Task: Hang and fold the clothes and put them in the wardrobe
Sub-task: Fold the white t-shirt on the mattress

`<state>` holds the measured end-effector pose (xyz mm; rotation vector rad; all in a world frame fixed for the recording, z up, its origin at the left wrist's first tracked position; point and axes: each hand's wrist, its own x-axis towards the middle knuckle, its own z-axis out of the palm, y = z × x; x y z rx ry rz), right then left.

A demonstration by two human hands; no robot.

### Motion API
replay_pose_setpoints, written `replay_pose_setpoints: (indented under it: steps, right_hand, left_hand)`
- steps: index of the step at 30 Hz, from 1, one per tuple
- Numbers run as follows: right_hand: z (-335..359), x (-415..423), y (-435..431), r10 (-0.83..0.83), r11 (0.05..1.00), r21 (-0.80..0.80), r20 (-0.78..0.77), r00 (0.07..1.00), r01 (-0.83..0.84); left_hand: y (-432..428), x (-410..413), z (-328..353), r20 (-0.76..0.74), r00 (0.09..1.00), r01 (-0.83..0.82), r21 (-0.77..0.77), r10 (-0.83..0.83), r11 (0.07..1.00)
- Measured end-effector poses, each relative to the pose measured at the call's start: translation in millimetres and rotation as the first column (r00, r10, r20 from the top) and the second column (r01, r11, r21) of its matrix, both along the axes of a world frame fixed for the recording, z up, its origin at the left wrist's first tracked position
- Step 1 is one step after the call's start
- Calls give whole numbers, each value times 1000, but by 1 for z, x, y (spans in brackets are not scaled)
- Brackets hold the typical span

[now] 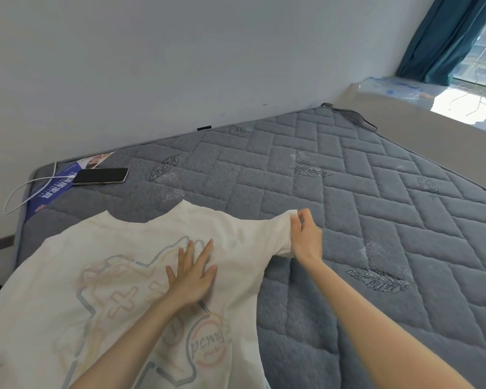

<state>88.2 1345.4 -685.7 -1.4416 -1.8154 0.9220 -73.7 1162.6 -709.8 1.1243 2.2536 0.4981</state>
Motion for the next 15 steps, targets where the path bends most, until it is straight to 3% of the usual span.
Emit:
replay_pose_setpoints:
  steps: [3, 5, 7, 9, 11, 15]
  right_hand:
    - [-26, 24, -4, 39, 947, -304, 437, 898, 107]
    - [-43, 39, -10, 203, 870, -482, 547, 812, 107]
    - [-42, 47, -13, 302, 852, -518, 602, 739, 73]
    - [-33, 43, -9, 289, 892, -446, 680, 673, 68]
    - [-27, 35, -3, 194, 918, -385, 649, 736, 97]
    - [-31, 15, 12, 34, 844, -515, 326, 945, 148]
  left_hand:
    - [-3, 0, -3, 3, 999, 48, -86, -48, 995]
    - [-6, -1, -8, 5, 997, 79, -195, -79, 978]
    - [-8, -1, -13, 9, 997, 78, -275, -79, 958]
    - [-9, 0, -15, 19, 998, 57, -307, -54, 950]
    - [-9, 2, -17, 31, 999, 44, -318, -36, 947]
    - [-6, 4, -23, 30, 997, 71, -343, -64, 937]
